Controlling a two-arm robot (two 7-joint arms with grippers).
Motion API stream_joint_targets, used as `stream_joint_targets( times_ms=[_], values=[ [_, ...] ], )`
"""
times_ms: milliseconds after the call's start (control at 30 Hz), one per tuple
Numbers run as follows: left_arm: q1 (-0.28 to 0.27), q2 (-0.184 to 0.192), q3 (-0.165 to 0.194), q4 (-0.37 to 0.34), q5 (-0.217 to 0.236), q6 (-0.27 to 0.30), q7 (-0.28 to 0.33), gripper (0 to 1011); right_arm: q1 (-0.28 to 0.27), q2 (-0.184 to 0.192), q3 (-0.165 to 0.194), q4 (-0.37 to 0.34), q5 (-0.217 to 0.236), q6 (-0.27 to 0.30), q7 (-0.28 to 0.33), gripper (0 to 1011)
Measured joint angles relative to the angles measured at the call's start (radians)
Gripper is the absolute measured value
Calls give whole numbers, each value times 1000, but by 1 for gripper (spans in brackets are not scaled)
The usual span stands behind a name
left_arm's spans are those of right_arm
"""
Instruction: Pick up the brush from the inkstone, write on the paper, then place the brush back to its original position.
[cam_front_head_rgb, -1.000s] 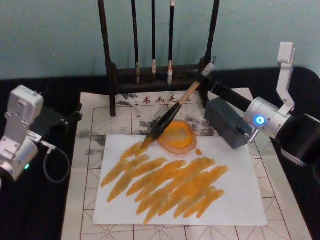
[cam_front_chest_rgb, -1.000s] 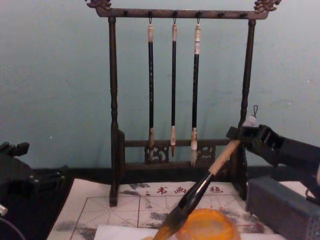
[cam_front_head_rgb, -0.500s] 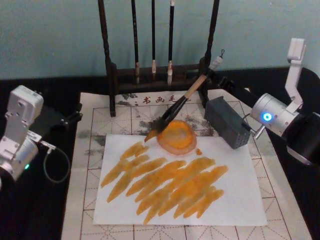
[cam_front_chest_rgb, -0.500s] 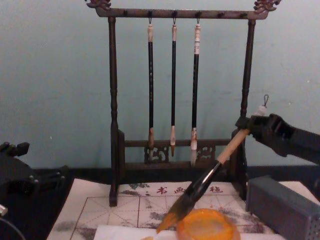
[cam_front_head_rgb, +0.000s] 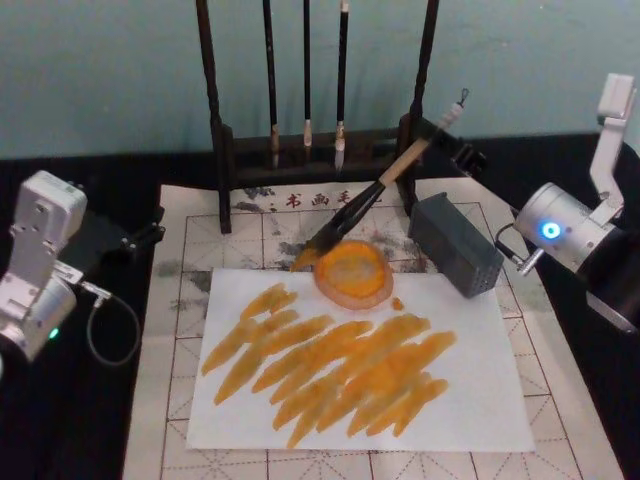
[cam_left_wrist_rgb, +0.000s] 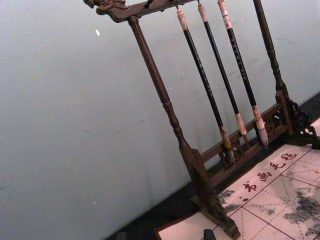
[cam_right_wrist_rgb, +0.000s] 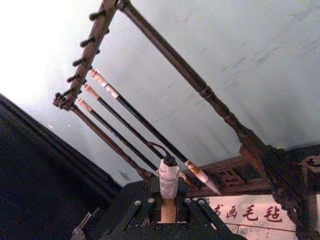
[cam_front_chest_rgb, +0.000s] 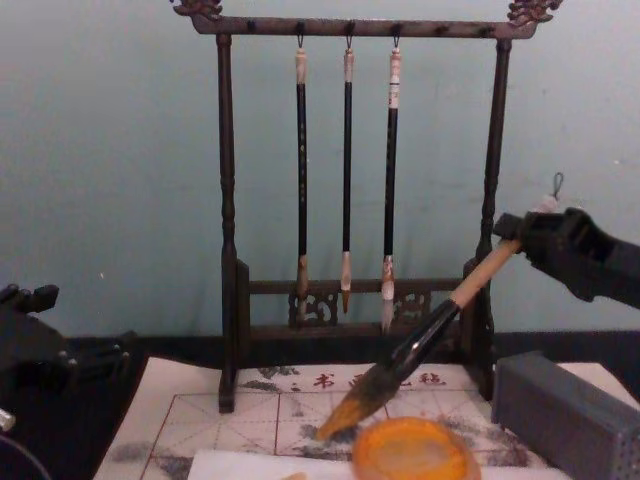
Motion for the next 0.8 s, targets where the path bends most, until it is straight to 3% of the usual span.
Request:
stream_joint_targets(
  times_ms=[800],
  values=[
    [0, 0, 0, 0, 0, 0, 0, 1001, -73, 79, 34, -91, 84, -41, -87, 182]
  ],
)
